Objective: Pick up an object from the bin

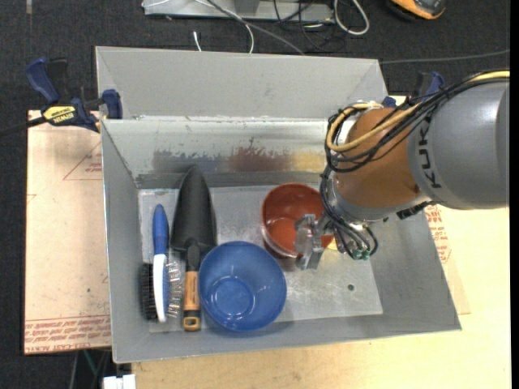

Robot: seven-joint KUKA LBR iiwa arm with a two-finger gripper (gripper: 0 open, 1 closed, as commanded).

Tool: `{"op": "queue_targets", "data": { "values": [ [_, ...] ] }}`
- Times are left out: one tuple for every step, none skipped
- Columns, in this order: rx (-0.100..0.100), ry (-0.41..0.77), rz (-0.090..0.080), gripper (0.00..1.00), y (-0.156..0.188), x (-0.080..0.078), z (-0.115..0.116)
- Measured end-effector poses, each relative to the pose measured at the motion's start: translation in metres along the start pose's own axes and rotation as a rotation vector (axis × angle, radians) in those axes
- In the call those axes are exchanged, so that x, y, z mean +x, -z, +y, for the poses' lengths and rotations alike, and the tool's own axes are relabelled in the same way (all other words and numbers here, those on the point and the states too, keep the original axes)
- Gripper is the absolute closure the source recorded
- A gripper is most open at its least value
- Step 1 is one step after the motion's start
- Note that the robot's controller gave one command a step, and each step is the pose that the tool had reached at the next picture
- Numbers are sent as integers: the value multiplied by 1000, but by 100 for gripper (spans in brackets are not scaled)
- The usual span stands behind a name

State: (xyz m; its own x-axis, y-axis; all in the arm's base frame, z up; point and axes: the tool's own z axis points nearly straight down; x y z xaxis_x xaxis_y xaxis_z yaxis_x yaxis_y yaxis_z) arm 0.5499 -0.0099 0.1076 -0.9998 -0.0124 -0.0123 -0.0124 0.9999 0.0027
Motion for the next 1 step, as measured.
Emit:
{"op": "queue_targets", "data": {
  "values": [
    [0, 26, 6, 100, 105, 12, -8]
  ]
}}
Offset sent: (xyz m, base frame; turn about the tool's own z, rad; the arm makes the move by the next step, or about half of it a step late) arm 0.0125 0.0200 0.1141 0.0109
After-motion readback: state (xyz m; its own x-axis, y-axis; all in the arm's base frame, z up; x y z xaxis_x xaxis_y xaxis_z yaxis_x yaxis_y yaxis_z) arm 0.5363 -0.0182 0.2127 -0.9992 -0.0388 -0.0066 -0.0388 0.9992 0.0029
